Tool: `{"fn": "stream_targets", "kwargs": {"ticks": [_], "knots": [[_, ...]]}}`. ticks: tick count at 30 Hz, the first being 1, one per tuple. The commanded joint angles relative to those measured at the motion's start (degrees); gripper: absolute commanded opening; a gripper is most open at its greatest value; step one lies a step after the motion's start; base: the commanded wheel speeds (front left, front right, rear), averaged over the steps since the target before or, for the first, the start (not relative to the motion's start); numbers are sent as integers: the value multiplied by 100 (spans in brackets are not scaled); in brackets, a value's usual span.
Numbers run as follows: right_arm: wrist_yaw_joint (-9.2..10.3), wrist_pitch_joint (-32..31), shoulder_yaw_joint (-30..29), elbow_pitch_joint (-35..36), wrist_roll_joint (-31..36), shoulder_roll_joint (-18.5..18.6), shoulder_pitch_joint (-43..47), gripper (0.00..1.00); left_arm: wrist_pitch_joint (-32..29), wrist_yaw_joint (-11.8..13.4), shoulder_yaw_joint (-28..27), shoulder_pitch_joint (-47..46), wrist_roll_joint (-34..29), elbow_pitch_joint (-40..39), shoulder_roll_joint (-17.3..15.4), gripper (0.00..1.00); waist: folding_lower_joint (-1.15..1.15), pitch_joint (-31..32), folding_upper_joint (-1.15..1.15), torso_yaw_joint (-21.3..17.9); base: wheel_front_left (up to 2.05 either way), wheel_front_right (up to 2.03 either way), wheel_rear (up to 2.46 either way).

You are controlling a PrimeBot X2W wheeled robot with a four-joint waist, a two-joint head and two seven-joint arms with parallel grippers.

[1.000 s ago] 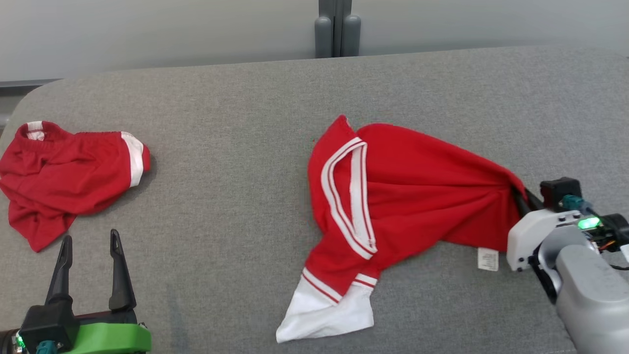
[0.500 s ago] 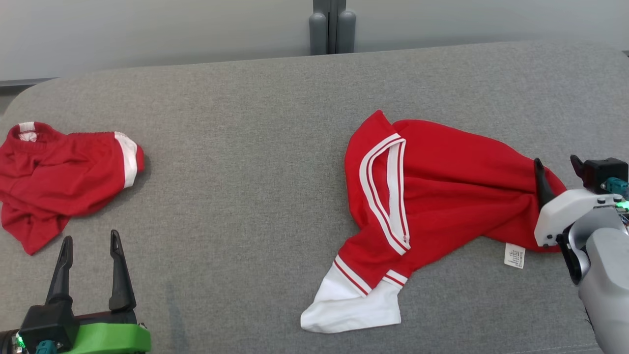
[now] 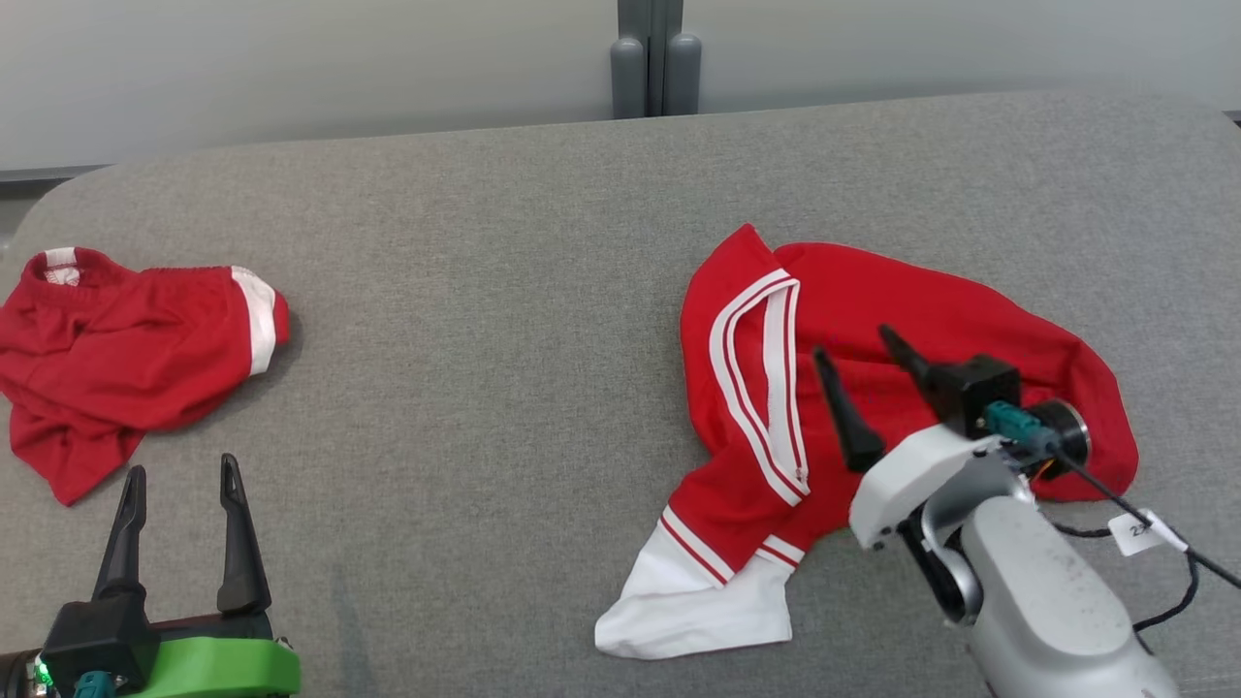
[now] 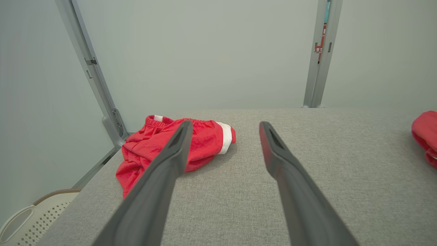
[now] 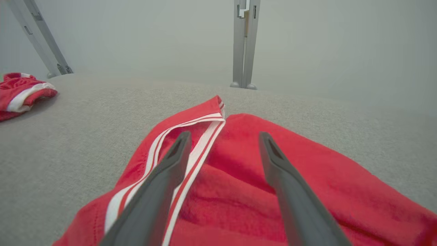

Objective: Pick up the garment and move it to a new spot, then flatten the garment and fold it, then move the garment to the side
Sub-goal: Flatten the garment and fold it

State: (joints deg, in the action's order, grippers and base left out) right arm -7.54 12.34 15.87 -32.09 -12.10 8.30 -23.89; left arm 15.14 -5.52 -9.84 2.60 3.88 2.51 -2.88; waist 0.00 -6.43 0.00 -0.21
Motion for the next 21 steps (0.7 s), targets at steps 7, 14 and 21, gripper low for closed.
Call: {"fn": "stream_targets", "kwargs": {"ticks": [7,14,21], "knots": [[10,-391,805,316,-1052,170,461,100,-1,-5,35,-100,21,31,-3,100,0,-21,0,98,0,0,0],[9,-341,1105,34,-1424,279,510,100,-1,-18,49,-131,34,43,-3,100,0,-68,0,164,0,0,0],[8,-194,1438,-528,-1681,221,247,100,-1,-42,75,-183,10,87,-3,100,0,-98,0,230,0,0,0]]}}
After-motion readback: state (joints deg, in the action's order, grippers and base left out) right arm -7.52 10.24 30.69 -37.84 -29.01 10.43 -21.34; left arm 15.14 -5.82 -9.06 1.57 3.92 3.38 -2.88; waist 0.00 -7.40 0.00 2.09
